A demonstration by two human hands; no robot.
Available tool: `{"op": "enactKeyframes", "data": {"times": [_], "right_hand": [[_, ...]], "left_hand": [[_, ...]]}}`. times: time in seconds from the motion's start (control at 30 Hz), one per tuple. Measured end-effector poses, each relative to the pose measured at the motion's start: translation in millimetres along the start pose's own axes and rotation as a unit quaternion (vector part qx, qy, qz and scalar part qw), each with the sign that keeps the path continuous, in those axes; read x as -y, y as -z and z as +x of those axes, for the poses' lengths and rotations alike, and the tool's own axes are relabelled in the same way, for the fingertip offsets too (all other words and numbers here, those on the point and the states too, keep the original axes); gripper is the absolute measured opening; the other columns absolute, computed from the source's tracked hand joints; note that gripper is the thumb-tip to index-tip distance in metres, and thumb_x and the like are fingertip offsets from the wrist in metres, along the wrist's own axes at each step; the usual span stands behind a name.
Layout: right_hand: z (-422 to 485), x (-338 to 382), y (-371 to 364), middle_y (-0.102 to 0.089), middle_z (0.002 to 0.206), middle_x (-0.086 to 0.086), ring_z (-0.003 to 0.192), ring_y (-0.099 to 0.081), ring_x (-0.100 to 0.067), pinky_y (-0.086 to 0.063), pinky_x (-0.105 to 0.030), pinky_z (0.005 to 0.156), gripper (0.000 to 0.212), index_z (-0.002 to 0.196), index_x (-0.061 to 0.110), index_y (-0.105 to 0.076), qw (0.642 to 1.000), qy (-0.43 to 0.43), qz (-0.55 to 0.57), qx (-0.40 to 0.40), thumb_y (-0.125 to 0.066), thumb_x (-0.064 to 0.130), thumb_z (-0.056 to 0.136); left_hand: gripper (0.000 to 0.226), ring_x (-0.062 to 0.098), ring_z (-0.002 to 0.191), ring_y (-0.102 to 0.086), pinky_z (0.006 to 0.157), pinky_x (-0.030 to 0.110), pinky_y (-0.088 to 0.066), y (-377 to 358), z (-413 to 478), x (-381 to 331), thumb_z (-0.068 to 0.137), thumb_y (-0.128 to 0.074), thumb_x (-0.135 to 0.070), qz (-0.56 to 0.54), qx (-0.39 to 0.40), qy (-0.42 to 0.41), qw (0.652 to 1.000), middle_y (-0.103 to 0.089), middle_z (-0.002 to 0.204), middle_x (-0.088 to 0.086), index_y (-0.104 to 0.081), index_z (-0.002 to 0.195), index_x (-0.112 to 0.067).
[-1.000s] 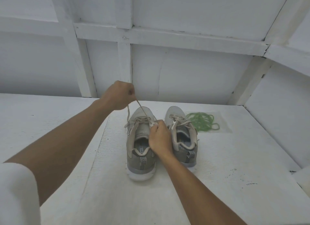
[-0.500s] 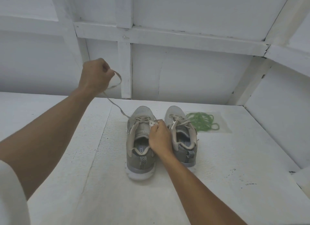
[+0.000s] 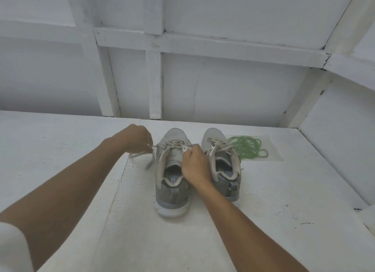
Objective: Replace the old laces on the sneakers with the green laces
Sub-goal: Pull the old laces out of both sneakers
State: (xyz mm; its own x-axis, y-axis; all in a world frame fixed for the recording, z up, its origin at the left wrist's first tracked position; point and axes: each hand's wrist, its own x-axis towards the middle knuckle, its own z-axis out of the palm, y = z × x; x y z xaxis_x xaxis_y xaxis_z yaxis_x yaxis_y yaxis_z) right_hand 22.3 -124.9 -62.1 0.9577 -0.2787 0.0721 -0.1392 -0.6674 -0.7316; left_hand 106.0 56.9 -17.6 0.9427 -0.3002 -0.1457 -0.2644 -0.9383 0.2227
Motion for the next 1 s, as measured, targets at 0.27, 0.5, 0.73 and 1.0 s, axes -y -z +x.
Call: {"op": "enactKeyframes", "data": {"times": [0.27, 0.5, 0.73, 1.0], "right_hand": [[21.8, 23.2, 17.6, -0.049, 0.121, -0.006, 0.107, -0.052, -0.027, -0.045, -0.036, 0.085, 0.029, 0.117, 0.013, -0.051, 0.990, 0.094, -0.099, 0.046, -0.050, 0.025, 0.091], [56.6, 44.5, 24.8, -0.067, 0.100, -0.003, 0.092, -0.060, -0.021, -0.051, -0.031, 0.078, 0.022, 0.090, 0.013, -0.071, 0.968, 0.137, -0.140, 0.157, -0.050, 0.007, 0.086], [63.6, 51.1, -3.9, -0.061, 0.119, -0.006, 0.111, -0.055, -0.028, -0.046, -0.035, 0.088, 0.026, 0.110, 0.020, -0.065, 0.933, 0.123, -0.296, 0.164, -0.056, 0.018, 0.086], [68.0, 51.9, 10.7, -0.060, 0.117, -0.008, 0.105, -0.058, -0.031, -0.043, -0.032, 0.080, 0.022, 0.107, 0.013, -0.064, 0.952, 0.082, -0.269, 0.124, -0.054, 0.013, 0.087]], "left_hand": [[0.034, 0.015, 0.083, -0.062, 0.078, 0.029, -0.052, -17.5, -1.7, -27.0, 0.090, -0.056, -0.053, -0.181, -0.006, 0.005, 0.983, -0.067, 0.086, -0.003, -0.070, 0.099, -0.024], [0.035, 0.017, 0.102, -0.059, 0.089, 0.033, -0.048, -51.2, -14.1, -27.8, 0.083, -0.047, -0.051, -0.280, -0.069, 0.043, 0.956, -0.067, 0.105, -0.008, -0.068, 0.106, -0.035], [0.039, 0.015, 0.102, -0.055, 0.082, 0.027, -0.037, -77.5, -19.8, -34.5, 0.095, -0.035, -0.028, -0.383, -0.173, 0.060, 0.905, -0.068, 0.114, 0.001, -0.069, 0.113, -0.019], [0.038, 0.014, 0.095, -0.056, 0.069, 0.014, -0.039, -80.3, -20.2, -35.3, 0.097, -0.034, -0.022, -0.424, -0.176, 0.076, 0.885, -0.066, 0.103, -0.002, -0.069, 0.113, -0.019]]}}
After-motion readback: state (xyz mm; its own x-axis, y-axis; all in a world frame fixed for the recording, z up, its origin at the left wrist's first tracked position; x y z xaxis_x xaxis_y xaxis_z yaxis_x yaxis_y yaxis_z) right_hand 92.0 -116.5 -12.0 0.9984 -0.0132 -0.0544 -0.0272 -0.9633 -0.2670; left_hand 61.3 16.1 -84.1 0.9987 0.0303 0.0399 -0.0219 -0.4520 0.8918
